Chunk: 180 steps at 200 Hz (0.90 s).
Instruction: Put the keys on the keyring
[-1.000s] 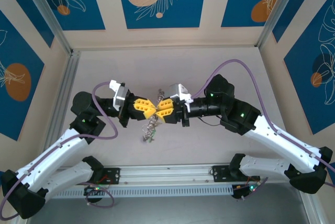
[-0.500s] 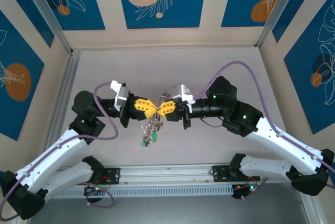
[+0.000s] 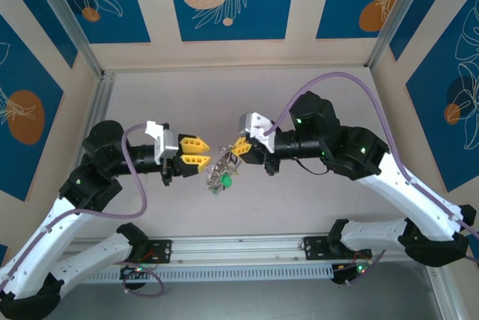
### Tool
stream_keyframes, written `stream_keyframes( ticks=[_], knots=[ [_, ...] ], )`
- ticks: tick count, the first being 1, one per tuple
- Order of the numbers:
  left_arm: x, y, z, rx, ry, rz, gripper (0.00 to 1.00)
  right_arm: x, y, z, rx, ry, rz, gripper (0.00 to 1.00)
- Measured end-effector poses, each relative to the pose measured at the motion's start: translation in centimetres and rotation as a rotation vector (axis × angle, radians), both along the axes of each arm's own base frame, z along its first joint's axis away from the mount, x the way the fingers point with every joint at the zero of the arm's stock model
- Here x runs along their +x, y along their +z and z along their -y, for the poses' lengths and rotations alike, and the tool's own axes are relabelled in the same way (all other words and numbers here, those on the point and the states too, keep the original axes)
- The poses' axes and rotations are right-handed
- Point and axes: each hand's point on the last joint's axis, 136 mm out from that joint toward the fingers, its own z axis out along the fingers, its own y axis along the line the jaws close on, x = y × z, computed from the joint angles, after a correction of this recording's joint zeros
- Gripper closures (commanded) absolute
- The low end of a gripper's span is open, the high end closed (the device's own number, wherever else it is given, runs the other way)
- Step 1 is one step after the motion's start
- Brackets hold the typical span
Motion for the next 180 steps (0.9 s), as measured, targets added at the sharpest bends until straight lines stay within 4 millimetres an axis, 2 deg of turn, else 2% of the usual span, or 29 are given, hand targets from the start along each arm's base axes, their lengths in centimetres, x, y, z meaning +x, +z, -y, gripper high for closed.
stream_keyframes(
  ticks=[38, 61, 125, 180],
  knots=[
    [0.6, -1.9, 0.4, 0.077, 0.007, -0.029, 0.76, -0.4, -3.4, -1.0, -0.169, 0.041, -0.040, 1.00],
    [0.5, -2.9, 0.9, 0.112, -0.009, -0.045, 0.77, -0.7, -4.5, -1.2, -0.224, 0.061, -0.050, 1.00],
    [-0.1, -4.0, 2.1, 0.151, -0.059, -0.044, 0.80, -1.3, -3.4, -1.3, -0.228, 0.095, -0.021, 1.00],
    [-0.3, -4.1, 2.3, 0.158, -0.066, -0.036, 0.90, -1.3, -3.7, -1.1, -0.243, 0.100, -0.023, 1.00]
  ],
)
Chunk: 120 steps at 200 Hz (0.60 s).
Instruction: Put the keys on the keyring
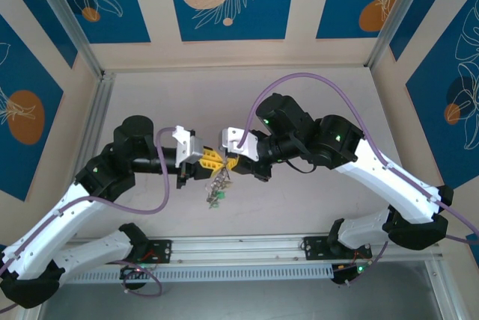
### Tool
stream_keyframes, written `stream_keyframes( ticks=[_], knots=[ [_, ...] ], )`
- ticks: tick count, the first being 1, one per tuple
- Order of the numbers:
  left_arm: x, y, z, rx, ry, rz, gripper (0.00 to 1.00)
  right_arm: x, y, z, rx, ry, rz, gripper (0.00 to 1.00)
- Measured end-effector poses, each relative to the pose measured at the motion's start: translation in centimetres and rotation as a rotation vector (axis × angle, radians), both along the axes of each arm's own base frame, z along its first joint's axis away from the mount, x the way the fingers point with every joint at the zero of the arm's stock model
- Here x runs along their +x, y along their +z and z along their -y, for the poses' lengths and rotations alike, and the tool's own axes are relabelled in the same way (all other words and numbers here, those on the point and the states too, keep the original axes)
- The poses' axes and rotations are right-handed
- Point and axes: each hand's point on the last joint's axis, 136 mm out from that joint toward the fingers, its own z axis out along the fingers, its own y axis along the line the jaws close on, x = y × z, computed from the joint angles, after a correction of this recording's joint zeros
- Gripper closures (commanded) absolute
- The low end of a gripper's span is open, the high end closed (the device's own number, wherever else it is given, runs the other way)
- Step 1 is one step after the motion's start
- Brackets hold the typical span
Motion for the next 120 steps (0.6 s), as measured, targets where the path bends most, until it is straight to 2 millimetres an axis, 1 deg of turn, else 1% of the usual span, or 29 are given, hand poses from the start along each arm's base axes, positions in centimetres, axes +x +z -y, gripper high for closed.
stream_keyframes(
  ticks=[5, 14, 54, 78, 86, 104, 120],
  knots=[
    [0.0, 0.0, 0.0, 0.001, -0.001, 0.002, 0.92, 0.0, 0.0, 0.0, -0.001, 0.001, 0.001, 1.00],
    [0.0, -0.1, 0.0, 0.004, 0.000, -0.001, 1.00, 0.0, -0.1, 0.0, -0.003, 0.002, 0.002, 1.00],
    [0.0, -0.4, 0.2, 0.014, -0.007, -0.001, 1.00, 0.0, -0.4, 0.2, -0.021, 0.004, 0.009, 1.00],
    [-0.1, -0.1, 0.1, -0.002, -0.003, 0.009, 1.00, 0.0, -0.2, 0.2, -0.007, 0.004, 0.020, 0.83],
    [-0.2, 0.1, 0.1, -0.015, -0.002, 0.014, 1.00, 0.0, 0.1, 0.0, 0.013, 0.002, 0.026, 0.80],
    [-0.2, 0.1, 0.1, -0.035, -0.002, 0.008, 1.00, -0.3, 0.6, 0.0, 0.064, 0.006, 0.033, 0.79],
    [-0.2, 0.2, 0.3, -0.052, -0.010, -0.002, 1.00, -0.5, 0.9, 0.4, 0.104, 0.000, 0.036, 0.82]
  ],
)
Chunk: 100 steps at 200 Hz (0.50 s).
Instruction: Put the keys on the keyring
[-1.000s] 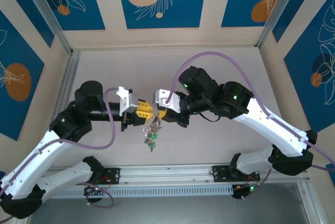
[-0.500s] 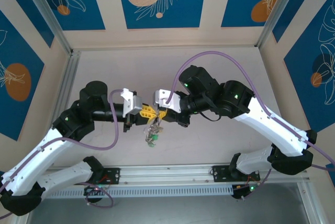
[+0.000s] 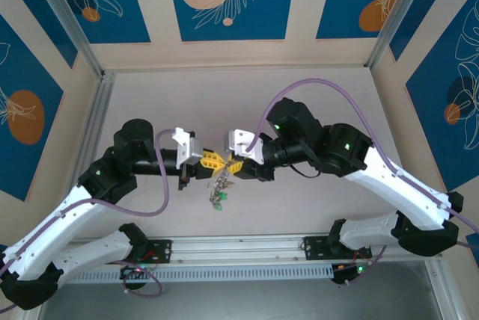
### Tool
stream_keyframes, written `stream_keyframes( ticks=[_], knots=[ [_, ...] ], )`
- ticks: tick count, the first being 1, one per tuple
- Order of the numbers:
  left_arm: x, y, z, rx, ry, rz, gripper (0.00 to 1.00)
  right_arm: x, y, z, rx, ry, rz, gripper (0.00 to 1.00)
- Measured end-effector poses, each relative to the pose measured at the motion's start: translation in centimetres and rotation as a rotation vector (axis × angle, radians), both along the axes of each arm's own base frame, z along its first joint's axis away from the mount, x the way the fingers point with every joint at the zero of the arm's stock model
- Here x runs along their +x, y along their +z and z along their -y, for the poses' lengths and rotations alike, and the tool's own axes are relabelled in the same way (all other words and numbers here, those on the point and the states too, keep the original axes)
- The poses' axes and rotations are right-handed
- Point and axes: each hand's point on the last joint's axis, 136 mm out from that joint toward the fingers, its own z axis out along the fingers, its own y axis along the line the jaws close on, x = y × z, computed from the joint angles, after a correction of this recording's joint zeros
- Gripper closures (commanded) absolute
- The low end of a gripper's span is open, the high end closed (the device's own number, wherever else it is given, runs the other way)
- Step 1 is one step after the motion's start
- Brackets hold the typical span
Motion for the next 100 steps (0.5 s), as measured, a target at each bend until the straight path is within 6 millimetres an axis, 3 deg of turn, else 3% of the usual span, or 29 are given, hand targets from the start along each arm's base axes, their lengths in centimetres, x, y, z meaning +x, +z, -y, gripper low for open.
stream_keyframes(
  ticks=[43, 100],
  knots=[
    [-0.4, 0.7, 0.6, -0.072, -0.040, -0.034, 1.00, -0.2, 1.6, 1.0, 0.117, -0.015, -0.013, 0.88],
    [-0.5, 1.1, 1.2, -0.172, -0.075, -0.093, 1.00, -1.2, 2.7, 1.1, 0.195, 0.029, -0.050, 0.83]
  ],
)
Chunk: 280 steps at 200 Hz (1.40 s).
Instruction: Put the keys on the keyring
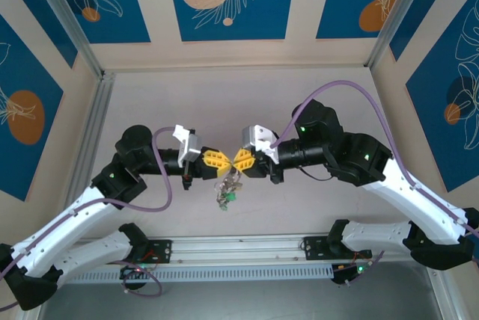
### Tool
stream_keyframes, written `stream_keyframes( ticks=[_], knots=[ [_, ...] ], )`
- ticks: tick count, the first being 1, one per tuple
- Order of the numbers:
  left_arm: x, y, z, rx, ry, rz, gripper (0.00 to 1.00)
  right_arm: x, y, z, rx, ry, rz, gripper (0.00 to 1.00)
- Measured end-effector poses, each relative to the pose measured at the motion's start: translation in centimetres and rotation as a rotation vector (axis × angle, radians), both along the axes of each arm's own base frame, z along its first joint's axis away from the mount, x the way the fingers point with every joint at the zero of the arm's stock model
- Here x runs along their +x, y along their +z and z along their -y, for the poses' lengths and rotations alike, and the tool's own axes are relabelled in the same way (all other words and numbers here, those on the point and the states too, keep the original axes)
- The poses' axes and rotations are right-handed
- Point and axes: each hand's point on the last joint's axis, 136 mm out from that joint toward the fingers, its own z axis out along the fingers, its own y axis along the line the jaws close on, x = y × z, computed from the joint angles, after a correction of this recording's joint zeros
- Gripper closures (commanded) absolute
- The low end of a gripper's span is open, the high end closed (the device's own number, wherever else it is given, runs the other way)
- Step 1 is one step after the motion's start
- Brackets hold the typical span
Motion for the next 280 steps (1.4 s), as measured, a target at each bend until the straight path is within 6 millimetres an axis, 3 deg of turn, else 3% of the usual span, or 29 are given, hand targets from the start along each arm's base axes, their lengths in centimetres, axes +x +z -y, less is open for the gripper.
stream_keyframes(
  ticks=[28, 103, 161, 195, 280],
  knots=[
    [-0.1, 0.7, 0.0, -0.041, -0.005, -0.007, 1.00, -0.4, -0.4, -0.2, 0.003, 0.019, -0.025, 0.72],
    [-0.6, 1.8, 0.0, -0.119, -0.047, -0.016, 1.00, -0.3, -0.4, 0.3, 0.040, 0.008, -0.029, 0.80],
    [-1.1, 2.5, -0.1, -0.147, -0.072, -0.006, 1.00, 0.0, 0.4, 1.6, 0.103, -0.028, -0.017, 0.67],
    [-1.5, 2.6, -0.3, -0.150, -0.089, 0.001, 1.00, 0.1, 1.3, 2.6, 0.148, -0.056, -0.002, 0.65],
    [-1.6, 2.7, -0.3, -0.150, -0.097, 0.004, 1.00, 0.5, 1.4, 0.4, 0.176, 0.001, -0.063, 0.69]
  ],
)
